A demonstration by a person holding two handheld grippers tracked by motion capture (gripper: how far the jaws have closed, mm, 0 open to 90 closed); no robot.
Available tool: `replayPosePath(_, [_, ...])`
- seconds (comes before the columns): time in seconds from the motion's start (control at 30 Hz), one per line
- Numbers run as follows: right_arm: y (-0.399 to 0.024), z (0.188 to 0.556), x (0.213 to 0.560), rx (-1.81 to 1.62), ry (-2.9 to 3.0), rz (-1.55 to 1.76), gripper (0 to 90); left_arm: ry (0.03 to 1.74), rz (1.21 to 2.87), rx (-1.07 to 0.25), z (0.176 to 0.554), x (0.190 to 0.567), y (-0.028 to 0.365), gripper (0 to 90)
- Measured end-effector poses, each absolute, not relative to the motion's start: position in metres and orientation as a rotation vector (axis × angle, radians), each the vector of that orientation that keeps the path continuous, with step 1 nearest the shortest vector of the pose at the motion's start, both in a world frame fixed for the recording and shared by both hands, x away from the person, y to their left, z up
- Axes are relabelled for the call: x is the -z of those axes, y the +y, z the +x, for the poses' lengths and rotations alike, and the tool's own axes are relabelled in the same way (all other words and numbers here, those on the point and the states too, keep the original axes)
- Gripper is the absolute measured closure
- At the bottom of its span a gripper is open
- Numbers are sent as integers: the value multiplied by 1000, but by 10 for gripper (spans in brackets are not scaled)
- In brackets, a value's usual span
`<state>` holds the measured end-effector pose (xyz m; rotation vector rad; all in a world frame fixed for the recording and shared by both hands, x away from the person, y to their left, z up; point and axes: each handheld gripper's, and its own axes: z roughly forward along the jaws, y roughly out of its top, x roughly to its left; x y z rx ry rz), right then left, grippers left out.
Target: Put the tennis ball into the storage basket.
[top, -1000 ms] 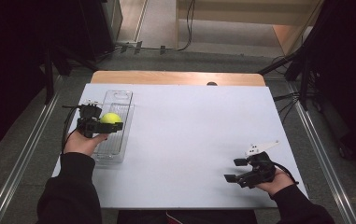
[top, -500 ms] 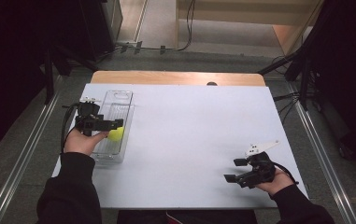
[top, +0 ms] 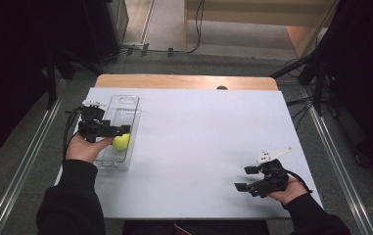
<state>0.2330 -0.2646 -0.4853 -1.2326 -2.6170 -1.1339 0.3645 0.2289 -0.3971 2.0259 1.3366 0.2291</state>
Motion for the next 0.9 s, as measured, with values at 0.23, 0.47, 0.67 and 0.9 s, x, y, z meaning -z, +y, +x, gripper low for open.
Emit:
replayPosePath(0.23, [-267, 235, 487, 1141, -2615, -1227, 170, 1279, 2034, -180, 362, 391, 217, 143])
replayPosePath(0.47, [-268, 239, 487, 1152, -2608, -1215, 170, 1210, 2058, -150, 359, 390, 203, 143])
replayPosePath(0.67, [-265, 240, 487, 1147, -2614, -1200, 170, 1173, 2060, -99, 355, 392, 196, 143])
replayPosePath(0.9, [-265, 236, 485, 1147, -2622, -1207, 170, 1114, 2090, -80, 350, 392, 185, 150])
